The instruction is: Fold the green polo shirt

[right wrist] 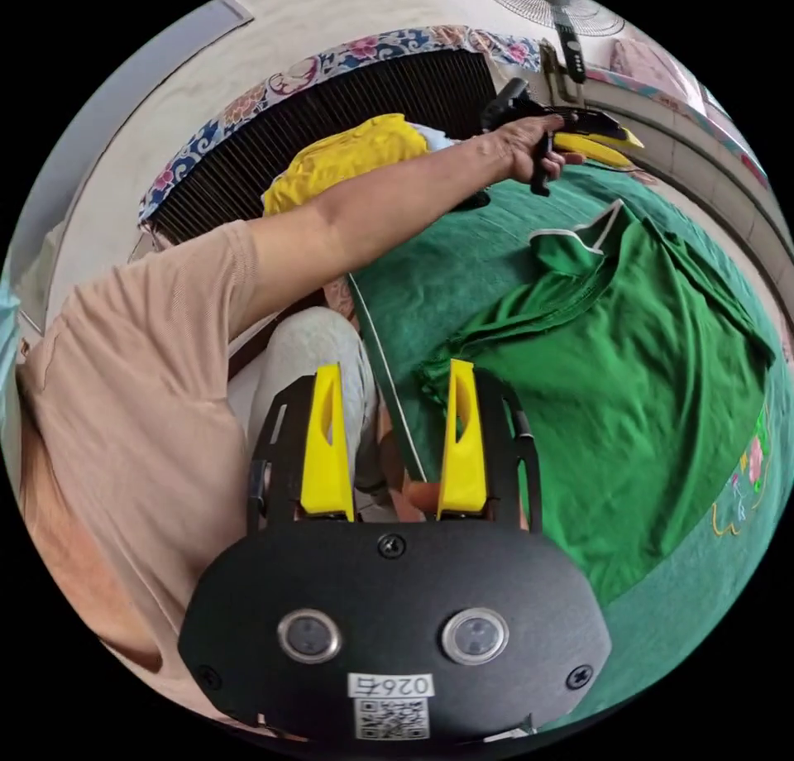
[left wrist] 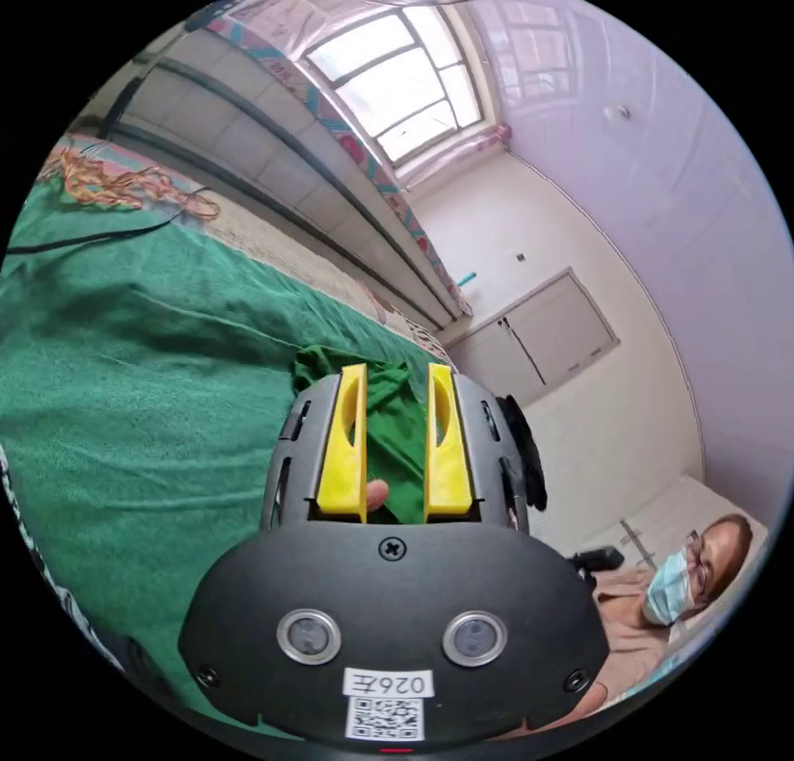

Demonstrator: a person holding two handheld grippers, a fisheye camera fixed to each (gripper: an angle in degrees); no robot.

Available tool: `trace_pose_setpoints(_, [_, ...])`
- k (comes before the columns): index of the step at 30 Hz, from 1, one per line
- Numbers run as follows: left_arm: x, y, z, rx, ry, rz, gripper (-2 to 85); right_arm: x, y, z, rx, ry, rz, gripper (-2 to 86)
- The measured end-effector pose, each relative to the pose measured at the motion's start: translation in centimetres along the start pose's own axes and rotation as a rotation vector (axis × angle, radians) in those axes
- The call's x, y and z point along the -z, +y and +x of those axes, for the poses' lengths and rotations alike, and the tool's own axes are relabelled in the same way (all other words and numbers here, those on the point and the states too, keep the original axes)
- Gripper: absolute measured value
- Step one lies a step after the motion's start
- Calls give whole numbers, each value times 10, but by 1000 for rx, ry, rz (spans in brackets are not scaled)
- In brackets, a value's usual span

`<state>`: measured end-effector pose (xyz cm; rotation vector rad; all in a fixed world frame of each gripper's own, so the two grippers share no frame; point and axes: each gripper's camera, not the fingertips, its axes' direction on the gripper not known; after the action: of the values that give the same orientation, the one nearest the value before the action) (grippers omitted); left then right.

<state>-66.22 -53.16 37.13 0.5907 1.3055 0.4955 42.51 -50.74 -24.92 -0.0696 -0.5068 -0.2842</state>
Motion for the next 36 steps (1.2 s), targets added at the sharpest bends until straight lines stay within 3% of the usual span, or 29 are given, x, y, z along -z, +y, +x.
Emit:
trace_pose_setpoints(3, [0, 42, 64, -117, 87, -102, 71, 35, 19, -9, -31, 41, 42, 115])
trace_pose_setpoints(9, [-75, 173, 177, -255, 161, -461, 26, 82, 93, 43, -301, 211, 45, 68])
trace_pose_setpoints(12, [-110, 233, 202, -240, 90, -606, -2, 79, 126, 72, -404, 297, 13, 62])
trace_pose_setpoints(14, [-112, 267, 205, -208, -73, -702, -7, 58, 150, 91, -465, 326, -64, 53])
trace_pose_setpoints(18, [-57, 296, 194, -134, -310, -741, -9, 51, 182, 78, -451, 280, -74, 36])
trace_pose_setpoints(20, [-12, 305, 195, -102, -575, -745, -10, 54, 194, 62, -437, 301, -94, 24])
trace_pose_setpoints(21, [-3, 306, 200, -105, -611, -732, -10, 55, 196, 57, -433, 308, -88, 21])
trace_pose_setpoints(24, [9, 303, 243, -184, -545, -607, -9, 57, 196, 39, -410, 313, -57, 6])
trace_pose_setpoints(28, [-46, 278, 277, -335, -476, -587, -10, 49, 175, 28, -385, 307, 4, -8])
trace_pose_setpoints(36, [-133, 126, 204, -338, -459, -567, -10, 23, 92, 65, -316, 481, 7, -9])
